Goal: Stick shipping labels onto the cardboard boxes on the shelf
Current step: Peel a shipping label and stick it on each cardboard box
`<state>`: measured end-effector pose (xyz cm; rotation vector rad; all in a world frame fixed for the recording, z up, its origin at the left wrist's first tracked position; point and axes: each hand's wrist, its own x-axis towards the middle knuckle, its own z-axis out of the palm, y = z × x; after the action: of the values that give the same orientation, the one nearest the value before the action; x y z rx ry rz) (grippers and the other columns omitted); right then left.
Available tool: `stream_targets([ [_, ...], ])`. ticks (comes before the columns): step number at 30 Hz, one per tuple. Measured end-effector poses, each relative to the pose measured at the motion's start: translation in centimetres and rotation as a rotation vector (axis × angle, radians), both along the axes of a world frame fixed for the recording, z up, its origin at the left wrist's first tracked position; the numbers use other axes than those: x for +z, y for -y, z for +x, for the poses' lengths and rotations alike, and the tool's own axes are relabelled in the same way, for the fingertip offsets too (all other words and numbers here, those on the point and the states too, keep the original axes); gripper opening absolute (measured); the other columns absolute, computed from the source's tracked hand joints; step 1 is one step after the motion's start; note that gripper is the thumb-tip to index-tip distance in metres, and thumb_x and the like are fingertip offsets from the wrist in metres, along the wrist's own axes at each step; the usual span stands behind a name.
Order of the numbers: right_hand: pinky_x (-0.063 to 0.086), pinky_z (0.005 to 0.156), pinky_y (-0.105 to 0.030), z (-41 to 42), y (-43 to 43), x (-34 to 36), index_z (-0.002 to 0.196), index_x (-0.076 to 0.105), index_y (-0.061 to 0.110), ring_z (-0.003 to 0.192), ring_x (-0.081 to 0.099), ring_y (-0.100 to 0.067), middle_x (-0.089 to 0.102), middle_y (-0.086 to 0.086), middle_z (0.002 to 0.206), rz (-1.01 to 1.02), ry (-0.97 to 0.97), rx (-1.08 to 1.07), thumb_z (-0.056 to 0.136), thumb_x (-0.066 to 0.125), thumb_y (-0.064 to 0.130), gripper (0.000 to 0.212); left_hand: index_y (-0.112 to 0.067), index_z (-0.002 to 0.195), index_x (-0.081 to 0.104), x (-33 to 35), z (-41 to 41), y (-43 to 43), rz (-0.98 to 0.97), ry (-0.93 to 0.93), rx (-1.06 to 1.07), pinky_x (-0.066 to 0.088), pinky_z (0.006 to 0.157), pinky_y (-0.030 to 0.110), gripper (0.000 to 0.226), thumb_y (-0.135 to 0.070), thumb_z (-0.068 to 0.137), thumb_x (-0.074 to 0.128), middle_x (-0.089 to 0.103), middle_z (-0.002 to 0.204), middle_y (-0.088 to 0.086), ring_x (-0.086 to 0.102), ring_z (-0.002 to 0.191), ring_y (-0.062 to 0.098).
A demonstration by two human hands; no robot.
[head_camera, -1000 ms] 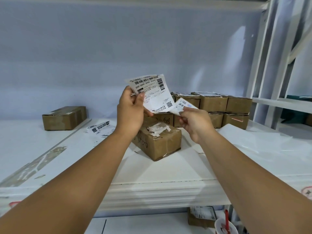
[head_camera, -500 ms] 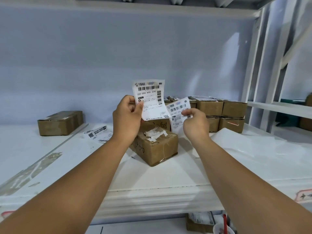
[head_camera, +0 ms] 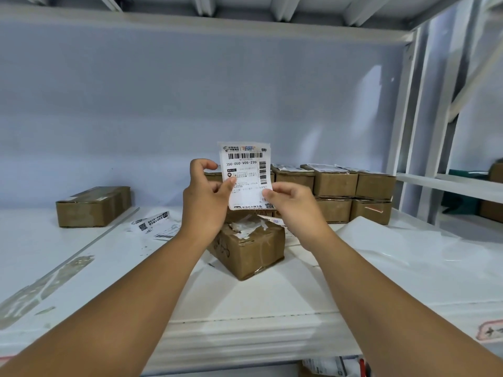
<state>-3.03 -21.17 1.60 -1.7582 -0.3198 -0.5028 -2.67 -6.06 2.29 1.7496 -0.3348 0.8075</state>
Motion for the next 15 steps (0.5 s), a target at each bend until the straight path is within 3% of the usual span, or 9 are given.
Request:
stream_targets([
  [2, 0.052, 0.075, -0.021, 0.13, 0.15, 0.08, 0.079, 0.068, 0.022, 0.074, 0.066, -0.005, 0.072, 0.008, 0.080, 0.074, -0.049, 0.010, 0.092, 0.059, 0.010, 0.020, -0.023, 0.107, 0.034, -0.02, -0.01, 0.06, 0.023, -0.010, -0.006, 0.052, 0.053, 0.017, 0.024, -0.025, 0.094, 0.054, 0.063, 0.075, -0.011, 0.063, 0.069, 0.003],
  [4, 0.053, 0.080, -0.029, 0.21, 0.35, 0.16, 0.077, 0.068, 0.021, 0.078, 0.066, -0.015, 0.071, 0.004, 0.082, 0.133, -0.094, -0.007, 0.092, 0.057, 0.007, 0.023, -0.023, 0.106, 0.035, 0.04, -0.13, 0.22, 0.037, -0.001, -0.010, 0.047, 0.049, 0.010, 0.020, -0.026, 0.095, 0.052, 0.066, 0.082, -0.006, 0.062, 0.071, 0.004],
  [6, 0.049, 0.070, -0.025, 0.11, 0.42, 0.25, 0.080, 0.066, 0.019, 0.073, 0.063, -0.015, 0.070, 0.001, 0.083, 0.179, -0.149, 0.001, 0.092, 0.055, 0.005, 0.022, -0.023, 0.107, 0.037, 0.12, -0.22, 0.23, 0.020, 0.015, 0.001, 0.044, 0.048, 0.007, 0.017, -0.026, 0.096, 0.049, 0.067, 0.088, -0.005, 0.061, 0.072, 0.001],
  [9, 0.044, 0.062, -0.021, 0.07, 0.33, 0.19, 0.080, 0.067, 0.018, 0.063, 0.058, -0.011, 0.069, 0.002, 0.078, 0.159, -0.188, 0.048, 0.090, 0.056, 0.004, 0.020, -0.024, 0.105, 0.041, 0.09, 0.26, -0.13, -0.041, 0.036, 0.045, 0.052, 0.060, 0.022, 0.011, -0.025, 0.097, 0.049, 0.067, 0.083, -0.008, 0.063, 0.074, 0.007],
  [11, 0.042, 0.063, -0.021, 0.07, 0.22, 0.06, 0.080, 0.068, 0.020, 0.066, 0.058, -0.010, 0.068, 0.005, 0.078, 0.131, -0.176, 0.062, 0.089, 0.058, 0.004, 0.020, -0.024, 0.105, 0.043, 0.09, 0.52, -0.36, -0.094, 0.026, 0.057, 0.052, 0.063, 0.027, 0.012, -0.022, 0.096, 0.050, 0.067, 0.083, -0.007, 0.065, 0.076, 0.009],
  [15, 0.051, 0.073, -0.028, 0.25, 0.17, 0.28, 0.096, 0.066, 0.025, 0.082, 0.065, -0.016, 0.072, -0.002, 0.097, 0.215, -0.159, 0.137, 0.086, 0.060, 0.002, 0.026, -0.024, 0.109, 0.042, 0.13, 0.39, -0.38, -0.118, -0.010, -0.003, 0.052, 0.056, 0.019, 0.020, -0.020, 0.094, 0.055, 0.066, 0.080, -0.009, 0.065, 0.073, 0.005],
])
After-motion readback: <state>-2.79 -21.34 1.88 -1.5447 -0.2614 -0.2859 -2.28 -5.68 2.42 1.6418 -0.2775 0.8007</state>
